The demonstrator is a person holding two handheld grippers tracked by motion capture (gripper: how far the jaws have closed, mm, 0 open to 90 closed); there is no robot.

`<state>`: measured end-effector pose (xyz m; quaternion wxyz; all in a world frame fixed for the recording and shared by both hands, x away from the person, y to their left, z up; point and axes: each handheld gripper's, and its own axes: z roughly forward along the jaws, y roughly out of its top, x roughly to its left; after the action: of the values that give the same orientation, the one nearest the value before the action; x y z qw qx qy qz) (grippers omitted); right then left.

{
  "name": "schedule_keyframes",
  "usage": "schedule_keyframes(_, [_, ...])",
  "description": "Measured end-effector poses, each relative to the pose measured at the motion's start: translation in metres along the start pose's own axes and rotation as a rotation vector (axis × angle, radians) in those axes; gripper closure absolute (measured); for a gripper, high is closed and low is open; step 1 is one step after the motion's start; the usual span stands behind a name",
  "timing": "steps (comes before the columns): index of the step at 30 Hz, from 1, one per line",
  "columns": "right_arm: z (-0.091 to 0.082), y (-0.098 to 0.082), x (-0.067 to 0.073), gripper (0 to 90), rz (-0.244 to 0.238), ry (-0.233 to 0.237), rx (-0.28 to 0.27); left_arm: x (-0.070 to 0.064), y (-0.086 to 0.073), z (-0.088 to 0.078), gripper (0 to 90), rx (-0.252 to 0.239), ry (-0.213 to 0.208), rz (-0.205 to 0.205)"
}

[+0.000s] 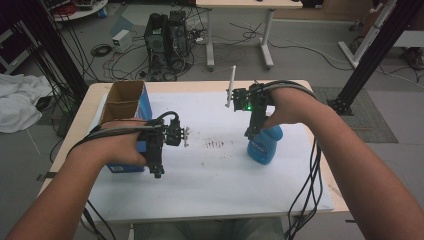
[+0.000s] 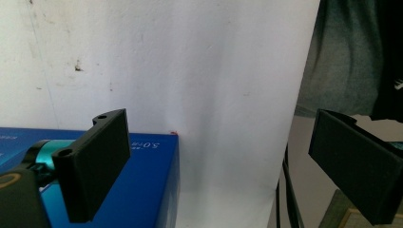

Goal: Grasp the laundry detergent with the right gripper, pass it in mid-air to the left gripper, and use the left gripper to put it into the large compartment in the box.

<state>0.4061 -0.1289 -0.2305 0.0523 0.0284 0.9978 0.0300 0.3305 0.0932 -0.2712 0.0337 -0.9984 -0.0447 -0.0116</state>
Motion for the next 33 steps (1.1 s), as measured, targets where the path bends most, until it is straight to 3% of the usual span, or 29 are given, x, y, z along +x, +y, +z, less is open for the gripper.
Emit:
schedule_keyframes(3, [-0.001, -0.004, 0.001, 11.6, 0.020, 0.000, -0.026, -0.002, 0.003, -0.001, 6.7, -0.020, -0.001, 0.003])
schedule_keyframes(4, [-0.001, -0.005, 0.001, 11.6, 0.024, 0.002, -0.039, 0.000, 0.004, -0.002, 6.7, -0.011, 0.006, 0.028])
schedule_keyframes(6, [-0.002, -0.008, 0.002, 11.7, 0.029, 0.004, -0.055, -0.002, 0.005, -0.003, 6.7, 0.004, 0.001, 0.014])
schedule_keyframes(10, [-0.005, -0.013, 0.004, 11.6, 0.077, 0.013, -0.143, -0.002, 0.005, -0.008, 6.7, -0.009, 0.013, 0.014])
schedule_keyframes(11, [-0.006, -0.013, 0.004, 11.7, 0.079, 0.009, -0.160, -0.001, 0.006, -0.009, 6.7, -0.011, 0.023, 0.030])
schedule_keyframes(12, [-0.007, -0.014, 0.004, 11.6, 0.073, 0.002, -0.176, -0.002, 0.006, -0.009, 6.7, -0.013, 0.018, 0.013])
schedule_keyframes(14, [-0.008, -0.015, 0.005, 11.6, 0.095, -0.011, -0.250, -0.002, 0.007, -0.009, 6.7, -0.005, 0.024, 0.019])
schedule_keyframes(15, [-0.008, -0.015, 0.005, 11.6, 0.095, -0.011, -0.250, -0.002, 0.007, -0.009, 6.7, -0.005, 0.024, 0.019])
schedule_keyframes(16, [-0.013, -0.016, 0.005, 11.6, 0.096, -0.036, -0.317, -0.004, 0.007, -0.008, 6.7, -0.003, 0.016, 0.022])
schedule_keyframes(19, [-0.020, -0.018, 0.004, 11.6, 0.121, -0.060, -0.427, -0.006, 0.006, -0.008, 6.7, -0.006, 0.017, 0.024])
schedule_keyframes(22, [-0.026, -0.019, 0.004, 11.6, 0.164, -0.078, -0.516, -0.006, 0.005, -0.009, 6.7, -0.009, 0.027, 0.030])
schedule_keyframes(23, [-0.026, -0.019, 0.004, 11.6, 0.164, -0.078, -0.516, -0.006, 0.005, -0.009, 6.7, -0.009, 0.027, 0.030])
schedule_keyframes(24, [-0.029, -0.021, 0.003, 11.6, 0.194, -0.096, -0.583, -0.008, 0.003, -0.008, 6.7, -0.006, 0.027, 0.022])
schedule_keyframes(26, [-0.031, -0.022, 0.004, 11.6, 0.207, -0.122, -0.625, -0.009, 0.002, -0.007, 6.7, -0.007, 0.023, 0.017])
schedule_keyframes(27, [-0.032, -0.024, 0.004, 11.6, 0.221, -0.137, -0.647, -0.009, 0.002, -0.006, 6.7, -0.008, 0.028, 0.040])
schedule_keyframes(28, [-0.033, -0.026, 0.003, 11.6, 0.226, -0.156, -0.668, -0.010, 0.001, -0.006, 6.7, -0.008, 0.015, 0.019])
schedule_keyframes(30, [-0.035, -0.030, 0.002, 11.6, 0.247, -0.183, -0.698, -0.009, -0.001, -0.006, 6.7, -0.009, 0.022, 0.031])
schedule_keyframes(33, [-0.037, -0.037, 0.002, 11.6, 0.300, -0.229, -0.744, -0.009, -0.004, -0.005, 6.7, -0.008, 0.022, 0.008])
